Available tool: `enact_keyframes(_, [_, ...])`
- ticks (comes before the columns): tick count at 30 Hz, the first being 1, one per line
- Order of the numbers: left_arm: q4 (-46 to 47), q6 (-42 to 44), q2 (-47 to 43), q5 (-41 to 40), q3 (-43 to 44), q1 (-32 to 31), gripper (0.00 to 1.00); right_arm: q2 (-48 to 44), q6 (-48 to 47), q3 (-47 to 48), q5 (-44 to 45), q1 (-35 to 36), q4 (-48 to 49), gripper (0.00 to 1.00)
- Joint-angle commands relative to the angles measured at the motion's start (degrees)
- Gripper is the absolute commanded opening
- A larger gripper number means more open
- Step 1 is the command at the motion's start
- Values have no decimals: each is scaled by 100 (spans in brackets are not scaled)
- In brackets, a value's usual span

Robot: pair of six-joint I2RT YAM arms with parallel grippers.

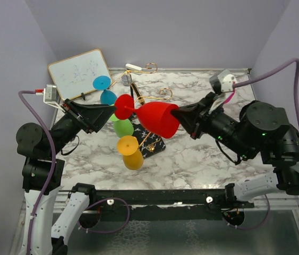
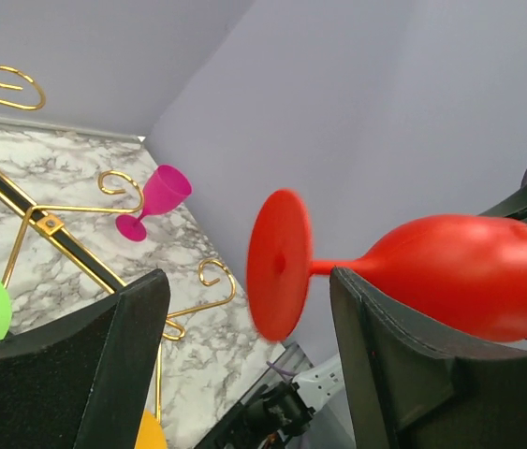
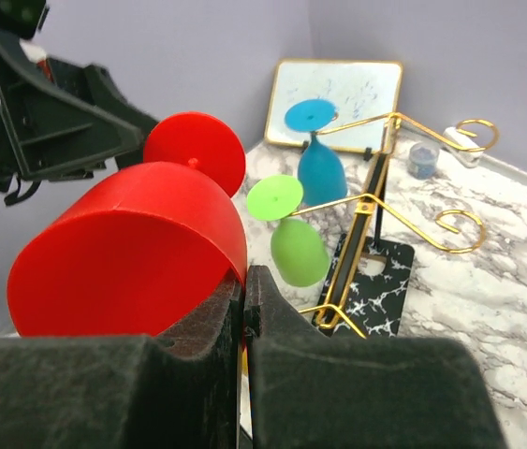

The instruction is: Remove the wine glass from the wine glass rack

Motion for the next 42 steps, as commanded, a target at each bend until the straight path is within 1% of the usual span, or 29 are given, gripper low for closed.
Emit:
enact_keyframes(1, [-378, 226, -57, -400, 183, -23, 72, -763, 76, -321, 857, 40, 683, 1])
enact_keyframes(3, [-452, 260, -47, -471, 194, -23, 72, -1009, -25, -462, 1299, 36, 720, 1])
enact_keyframes(6, [-475, 292, -32, -522, 166, -23, 72, -1206, -428, -544, 2313, 40, 746, 1])
enact_keyframes(7, [-459, 296, -30, -527, 151, -27, 72, -1243, -750, -634, 2668, 34, 930, 1])
enact_keyframes(8, [-441, 295, -25, -531, 132, -24, 71, -1289, -1267, -773, 2996, 35, 1363, 1])
enact_keyframes(9, [-430, 294, -9, -540, 127, -23, 71, -1345, -1902, -966, 3264, 42, 2025, 1])
enact_keyframes(10, [-416, 302, -2, -533, 119, -23, 71, -1428, -2798, -1225, 3447, 36, 2919, 1])
enact_keyframes(11, [-405, 311, 11, -524, 111, -23, 71, -1516, -3810, -1552, 3568, 37, 4198, 1])
enact_keyframes(12, [-377, 305, 22, -523, 89, -24, 71, -1597, -5026, -1897, 3595, 37, 5542, 1])
enact_keyframes(13, [-342, 297, 21, -523, 65, -31, 70, -1642, -6051, -2082, 3580, 36, 6889, 1])
enact_keyframes(14, [-305, 283, 25, -522, 38, -32, 70, -1625, -6599, -2082, 3561, 36, 7578, 1])
enact_keyframes(15, [-277, 253, 22, -523, 7, -32, 70, -1592, -6759, -1939, 3532, 36, 7667, 1])
enact_keyframes(19, [-197, 206, 41, -479, -56, -32, 69, -1500, -6318, -1426, 3386, 36, 6793, 1])
enact_keyframes(23, [-204, 206, 20, -484, -40, -32, 68, -1259, -6388, -1453, 3395, 40, 6614, 1])
enact_keyframes(25, [-221, 211, 16, -488, -25, -32, 68, -993, -6504, -1547, 3376, 36, 6616, 1])
enact_keyframes(27, [-267, 239, 14, -495, -5, -32, 68, -700, -6798, -1559, 3409, 36, 6802, 1])
enact_keyframes(30, [-348, 275, 5, -510, 35, -32, 67, -281, -7861, -1582, 3385, 2, 7819, 1])
enact_keyframes(31, [-365, 277, 4, -518, 38, -32, 67, -154, -8111, -1527, 3354, -71, 8014, 1])
enact_keyframes(33, [-386, 285, -15, -523, 32, -32, 67, 72, -8170, -1304, 3292, -310, 7891, 1])
enact_keyframes(35, [-405, 294, -39, -536, 23, -32, 67, 292, -7704, -1031, 3197, -688, 7209, 1])
enact_keyframes(39, [-437, 303, -76, -558, -18, -32, 66, 781, -6010, -263, 2731, -1669, 4928, 1])
enact_keyframes(40, [-455, 303, -93, -558, -22, -32, 66, 940, -5630, -58, 2564, -2055, 4419, 1])
enact_keyframes(42, [-469, 312, -111, -570, -31, -32, 66, 1365, -4576, 566, 2008, -2840, 3037, 1])
